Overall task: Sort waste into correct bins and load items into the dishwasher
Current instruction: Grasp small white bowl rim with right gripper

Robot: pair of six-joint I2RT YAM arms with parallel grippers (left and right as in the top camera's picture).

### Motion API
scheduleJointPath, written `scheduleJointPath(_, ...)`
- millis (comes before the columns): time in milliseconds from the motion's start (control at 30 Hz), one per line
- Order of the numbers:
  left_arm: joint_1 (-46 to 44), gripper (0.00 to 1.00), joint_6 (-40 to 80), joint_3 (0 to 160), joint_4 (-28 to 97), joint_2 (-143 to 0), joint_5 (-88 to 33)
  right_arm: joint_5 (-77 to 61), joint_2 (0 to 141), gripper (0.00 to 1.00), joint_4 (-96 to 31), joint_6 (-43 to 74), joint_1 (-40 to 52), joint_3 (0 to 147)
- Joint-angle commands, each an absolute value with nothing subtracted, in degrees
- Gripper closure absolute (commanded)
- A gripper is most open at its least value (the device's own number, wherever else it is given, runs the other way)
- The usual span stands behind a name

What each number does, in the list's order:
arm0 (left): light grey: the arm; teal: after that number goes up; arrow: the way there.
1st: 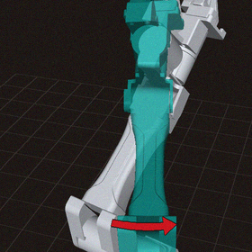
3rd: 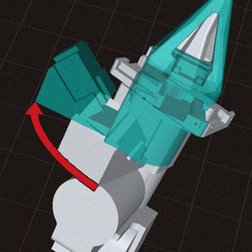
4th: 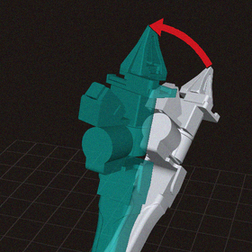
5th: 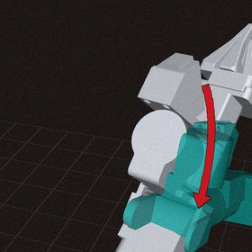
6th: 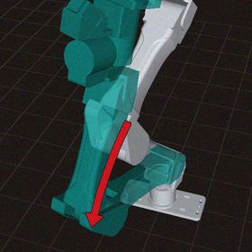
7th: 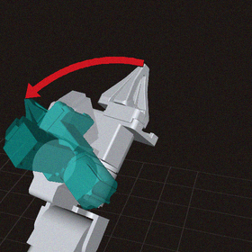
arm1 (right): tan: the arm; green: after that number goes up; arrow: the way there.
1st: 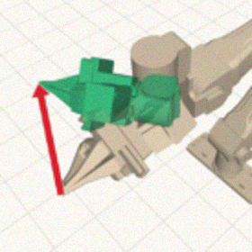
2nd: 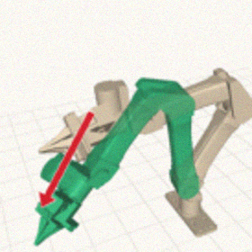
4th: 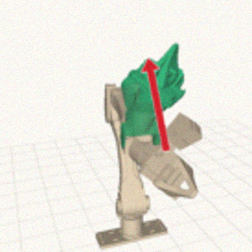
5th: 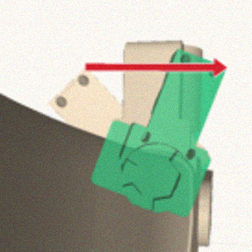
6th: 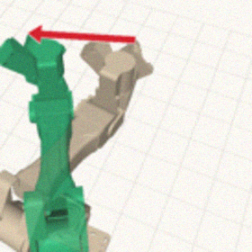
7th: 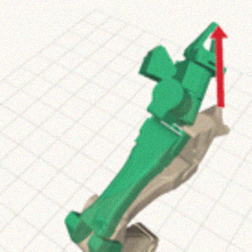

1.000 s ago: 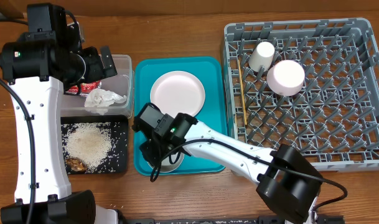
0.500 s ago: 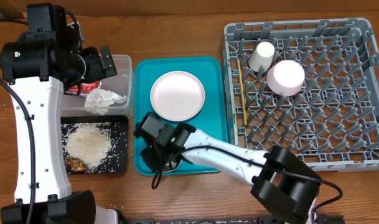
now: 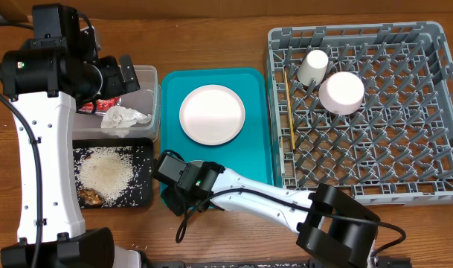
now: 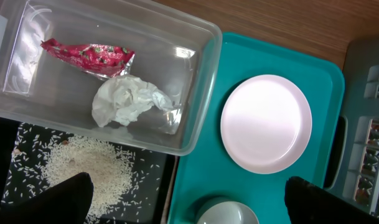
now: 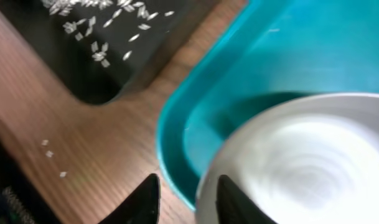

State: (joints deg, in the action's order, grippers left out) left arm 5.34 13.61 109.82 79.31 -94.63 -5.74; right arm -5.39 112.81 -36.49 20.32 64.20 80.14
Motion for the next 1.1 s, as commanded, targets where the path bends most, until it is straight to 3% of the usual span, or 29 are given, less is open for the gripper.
scheduleJointPath(0, 5.23, 0.00, 14.37, 109.86, 79.26, -95.04, -5.37, -1.23, 113.58, 0.73, -36.10, 22.81, 64.23, 79.81)
scheduleJointPath(600, 5.23, 0.00, 14.39, 109.86, 79.26, -95.04, -5.37, 6.28, 114.89, 0.77, -36.93, 24.32, 64.03, 79.88)
scheduleJointPath(1067, 5.23, 0.00, 14.37, 109.86, 79.26, -95.04, -5.37, 8.97, 114.89, 0.77, -39.97, 24.29, 57.12, 79.90)
